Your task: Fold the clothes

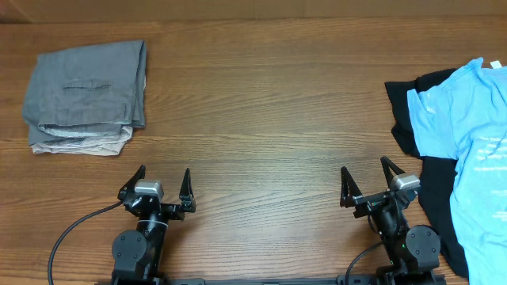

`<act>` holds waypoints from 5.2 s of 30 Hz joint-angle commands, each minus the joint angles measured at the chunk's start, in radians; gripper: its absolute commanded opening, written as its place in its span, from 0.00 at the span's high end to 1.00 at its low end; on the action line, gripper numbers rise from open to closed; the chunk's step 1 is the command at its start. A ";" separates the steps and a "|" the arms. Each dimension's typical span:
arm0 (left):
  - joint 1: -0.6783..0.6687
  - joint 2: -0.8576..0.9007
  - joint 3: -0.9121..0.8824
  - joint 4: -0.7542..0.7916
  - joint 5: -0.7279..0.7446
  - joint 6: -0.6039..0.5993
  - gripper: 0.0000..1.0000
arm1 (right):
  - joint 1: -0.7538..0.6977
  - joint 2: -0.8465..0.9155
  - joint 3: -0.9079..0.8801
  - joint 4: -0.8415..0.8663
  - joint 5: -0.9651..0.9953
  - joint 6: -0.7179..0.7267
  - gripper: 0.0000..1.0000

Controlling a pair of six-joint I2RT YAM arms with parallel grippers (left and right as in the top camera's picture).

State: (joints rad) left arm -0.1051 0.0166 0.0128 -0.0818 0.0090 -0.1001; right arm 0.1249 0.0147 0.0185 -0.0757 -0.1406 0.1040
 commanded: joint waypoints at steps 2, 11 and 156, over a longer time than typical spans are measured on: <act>-0.006 -0.012 -0.007 0.004 -0.016 0.018 0.00 | -0.003 -0.012 -0.011 0.003 0.010 -0.004 0.00; -0.007 -0.012 -0.007 0.004 -0.016 0.018 0.00 | -0.003 -0.012 -0.011 0.003 0.010 -0.004 0.00; -0.006 -0.012 -0.007 0.004 -0.016 0.019 0.00 | -0.003 0.325 0.917 -0.608 -0.017 0.000 0.00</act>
State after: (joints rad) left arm -0.1051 0.0158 0.0116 -0.0814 0.0051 -0.0998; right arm 0.1249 0.2230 0.8135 -0.6247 -0.1890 0.1047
